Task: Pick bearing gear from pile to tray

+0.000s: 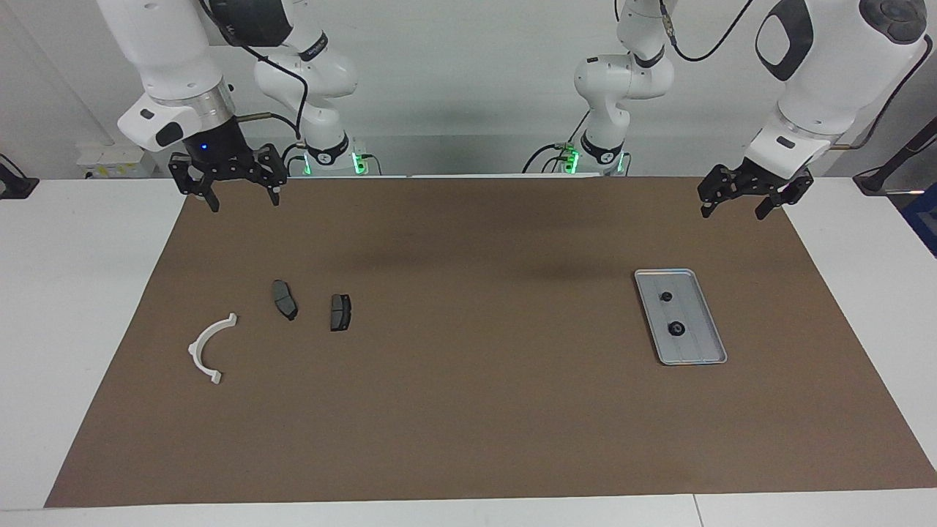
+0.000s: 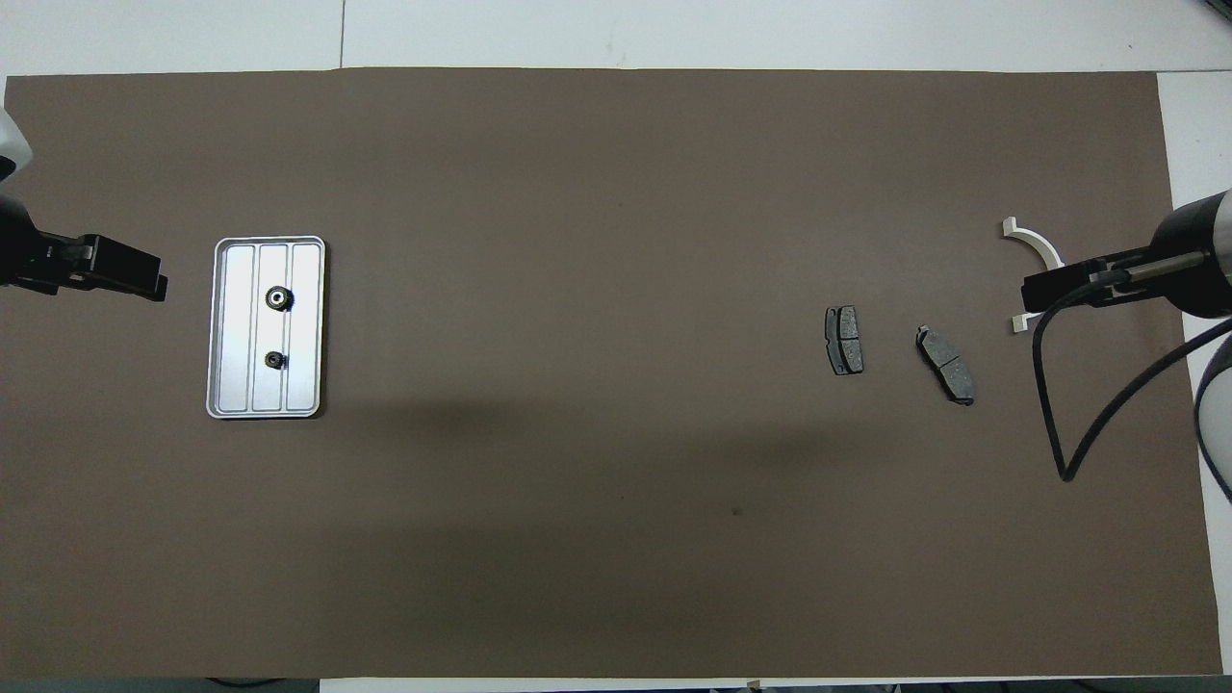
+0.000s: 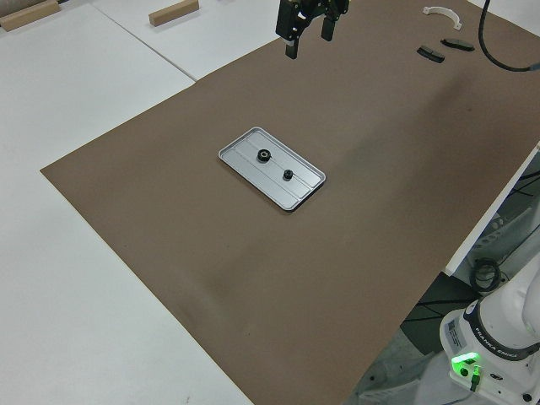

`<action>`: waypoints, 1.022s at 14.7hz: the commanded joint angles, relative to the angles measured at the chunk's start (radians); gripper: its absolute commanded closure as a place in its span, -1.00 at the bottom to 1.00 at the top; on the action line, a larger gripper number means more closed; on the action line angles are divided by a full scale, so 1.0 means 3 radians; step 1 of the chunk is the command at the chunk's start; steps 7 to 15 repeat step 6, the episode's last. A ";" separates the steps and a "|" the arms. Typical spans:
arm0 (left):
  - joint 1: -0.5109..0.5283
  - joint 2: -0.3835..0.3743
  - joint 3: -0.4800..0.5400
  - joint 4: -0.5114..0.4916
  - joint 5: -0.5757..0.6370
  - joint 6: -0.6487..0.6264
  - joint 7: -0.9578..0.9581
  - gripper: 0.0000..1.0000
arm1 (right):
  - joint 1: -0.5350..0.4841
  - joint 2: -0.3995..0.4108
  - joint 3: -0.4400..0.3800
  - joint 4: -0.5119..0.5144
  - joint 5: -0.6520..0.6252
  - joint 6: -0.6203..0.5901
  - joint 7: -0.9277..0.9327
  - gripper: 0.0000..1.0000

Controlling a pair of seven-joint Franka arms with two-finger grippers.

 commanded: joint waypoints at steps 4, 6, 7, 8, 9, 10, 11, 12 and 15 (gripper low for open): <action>-0.0029 -0.0059 0.0020 -0.0130 -0.0037 0.0119 0.0004 -1.00 | -0.0027 -0.0055 0.0007 -0.0035 0.0062 -0.0056 -0.0085 -1.00; -0.0024 -0.0069 0.0020 -0.0140 -0.0037 0.0124 0.0009 -1.00 | -0.0022 -0.0055 0.0007 -0.0035 0.0062 -0.0056 -0.0080 -1.00; -0.0024 -0.0069 0.0020 -0.0140 -0.0037 0.0124 0.0009 -1.00 | -0.0022 -0.0055 0.0007 -0.0035 0.0062 -0.0056 -0.0080 -1.00; -0.0024 -0.0069 0.0020 -0.0140 -0.0037 0.0124 0.0009 -1.00 | -0.0022 -0.0055 0.0007 -0.0035 0.0062 -0.0056 -0.0080 -1.00; -0.0024 -0.0069 0.0020 -0.0140 -0.0037 0.0124 0.0009 -1.00 | -0.0022 -0.0055 0.0007 -0.0035 0.0062 -0.0056 -0.0080 -1.00; -0.0024 -0.0069 0.0020 -0.0140 -0.0037 0.0124 0.0009 -1.00 | -0.0022 -0.0055 0.0007 -0.0035 0.0062 -0.0056 -0.0080 -1.00; -0.0024 -0.0069 0.0020 -0.0140 -0.0037 0.0124 0.0009 -1.00 | -0.0022 -0.0055 0.0007 -0.0035 0.0062 -0.0056 -0.0080 -1.00; -0.0024 -0.0069 0.0020 -0.0140 -0.0037 0.0124 0.0009 -1.00 | -0.0022 -0.0055 0.0007 -0.0035 0.0062 -0.0056 -0.0080 -1.00; -0.0024 -0.0069 0.0020 -0.0140 -0.0037 0.0124 0.0009 -1.00 | -0.0022 -0.0055 0.0007 -0.0035 0.0062 -0.0056 -0.0080 -1.00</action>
